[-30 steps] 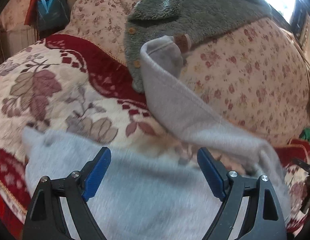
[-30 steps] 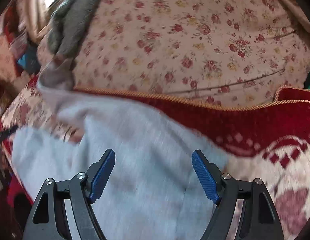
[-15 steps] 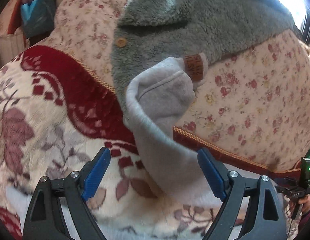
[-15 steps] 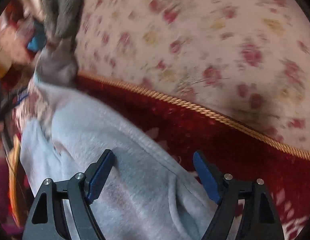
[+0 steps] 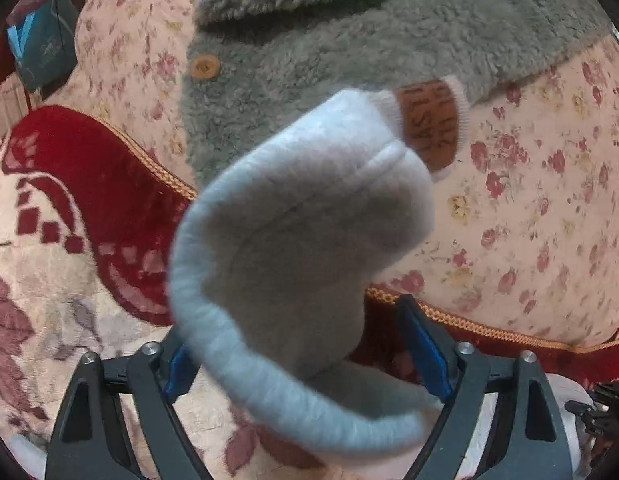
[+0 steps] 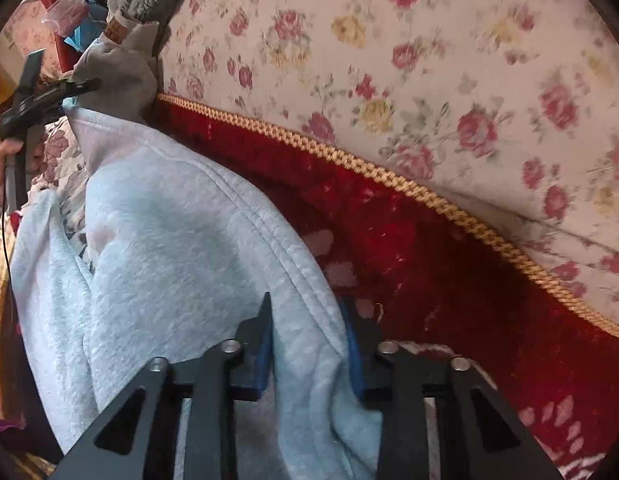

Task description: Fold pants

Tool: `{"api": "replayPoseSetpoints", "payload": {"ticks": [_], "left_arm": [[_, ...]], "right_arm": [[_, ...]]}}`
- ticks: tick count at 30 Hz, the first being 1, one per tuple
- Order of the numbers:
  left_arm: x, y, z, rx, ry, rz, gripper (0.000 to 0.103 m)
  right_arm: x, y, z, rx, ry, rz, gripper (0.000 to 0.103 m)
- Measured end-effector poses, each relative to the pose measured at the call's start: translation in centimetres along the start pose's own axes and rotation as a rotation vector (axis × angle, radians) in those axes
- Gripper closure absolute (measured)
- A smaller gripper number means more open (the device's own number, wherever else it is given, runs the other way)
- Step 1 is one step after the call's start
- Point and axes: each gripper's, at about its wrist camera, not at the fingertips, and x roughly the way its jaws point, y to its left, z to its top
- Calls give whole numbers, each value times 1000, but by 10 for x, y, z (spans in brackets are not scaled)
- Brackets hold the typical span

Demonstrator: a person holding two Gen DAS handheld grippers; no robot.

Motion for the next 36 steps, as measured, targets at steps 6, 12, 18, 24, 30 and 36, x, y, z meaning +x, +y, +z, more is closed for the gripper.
{"api": "replayPoseSetpoints", "payload": {"ticks": [6,12,18,24,30,36], "left_arm": [[-26,-3,0,4,-51,-9,95],[-76,0,-6,-18,-109,-85,95],[-124,22,-36,-85,-132,-168,95],[-183,53,-94,-112,-179,-217,95],[-213,102,-176,-179,-198,-216,95],[-189,140,-248,-286,-124,-176,94]], "right_arm": [[-60,15,7,-76,-138,-199,81],[-130,27,4,-73,-234,-261,81],[-191,63,-28,-87,-298,-267,81],[-227,116,-90,-124,-292,-190,81],[-216,167,-170,-155,-200,-93,81],[-159,177,-226,-93,-107,-81,81]]}}
